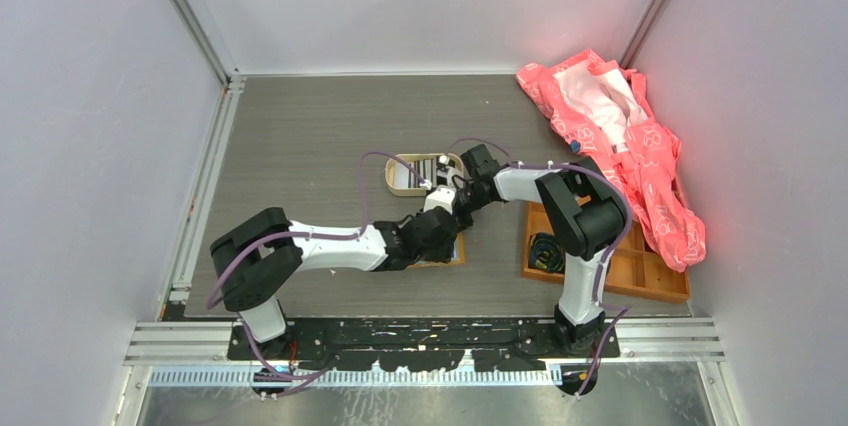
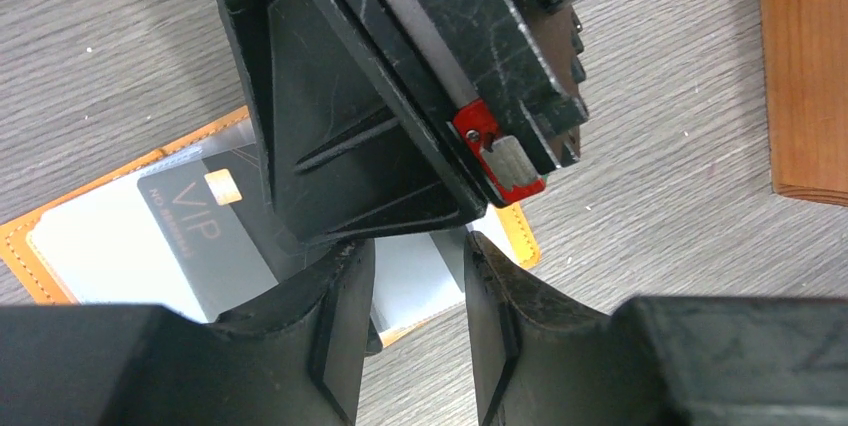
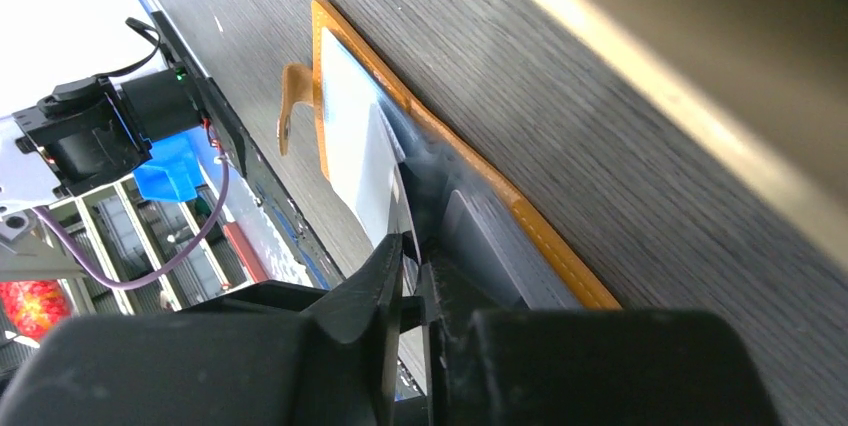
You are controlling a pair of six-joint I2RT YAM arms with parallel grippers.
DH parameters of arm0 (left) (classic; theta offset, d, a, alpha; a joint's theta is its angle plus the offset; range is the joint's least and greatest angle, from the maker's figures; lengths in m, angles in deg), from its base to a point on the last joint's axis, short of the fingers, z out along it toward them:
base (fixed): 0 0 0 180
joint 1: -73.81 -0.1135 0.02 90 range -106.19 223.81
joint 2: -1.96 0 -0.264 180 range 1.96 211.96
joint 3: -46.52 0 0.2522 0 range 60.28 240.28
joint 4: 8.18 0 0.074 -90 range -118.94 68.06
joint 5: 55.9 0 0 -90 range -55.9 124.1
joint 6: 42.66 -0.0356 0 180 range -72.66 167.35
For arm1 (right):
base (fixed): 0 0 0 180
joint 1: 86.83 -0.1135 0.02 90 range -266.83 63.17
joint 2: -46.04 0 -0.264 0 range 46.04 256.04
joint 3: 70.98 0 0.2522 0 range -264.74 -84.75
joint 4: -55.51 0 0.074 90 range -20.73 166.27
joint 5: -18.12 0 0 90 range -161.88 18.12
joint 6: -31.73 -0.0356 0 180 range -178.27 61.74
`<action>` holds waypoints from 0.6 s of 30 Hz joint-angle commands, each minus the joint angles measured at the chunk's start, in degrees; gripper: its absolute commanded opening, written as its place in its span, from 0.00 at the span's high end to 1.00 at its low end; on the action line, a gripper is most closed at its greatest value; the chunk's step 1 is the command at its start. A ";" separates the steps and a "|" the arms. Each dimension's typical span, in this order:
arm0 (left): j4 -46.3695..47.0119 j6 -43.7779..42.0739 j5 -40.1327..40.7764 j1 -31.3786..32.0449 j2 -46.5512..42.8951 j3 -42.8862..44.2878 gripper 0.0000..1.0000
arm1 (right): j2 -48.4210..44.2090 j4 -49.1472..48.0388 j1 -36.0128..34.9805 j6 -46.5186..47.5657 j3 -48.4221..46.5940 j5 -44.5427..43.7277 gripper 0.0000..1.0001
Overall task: Put the credit cards into the card holder
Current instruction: Insert the credit card into the card holder.
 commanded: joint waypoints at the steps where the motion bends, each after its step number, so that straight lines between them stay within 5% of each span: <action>1: -3.39 1.02 5.43 -0.28 1.00 1.34 0.60 | 0.64 1.11 -0.38 2.49 -1.18 -3.77 0.79; 18: -4.52 -1.26 7.07 -0.36 -5.01 -0.94 0.59 | -4.47 3.84 -0.38 7.04 -2.17 -0.84 0.53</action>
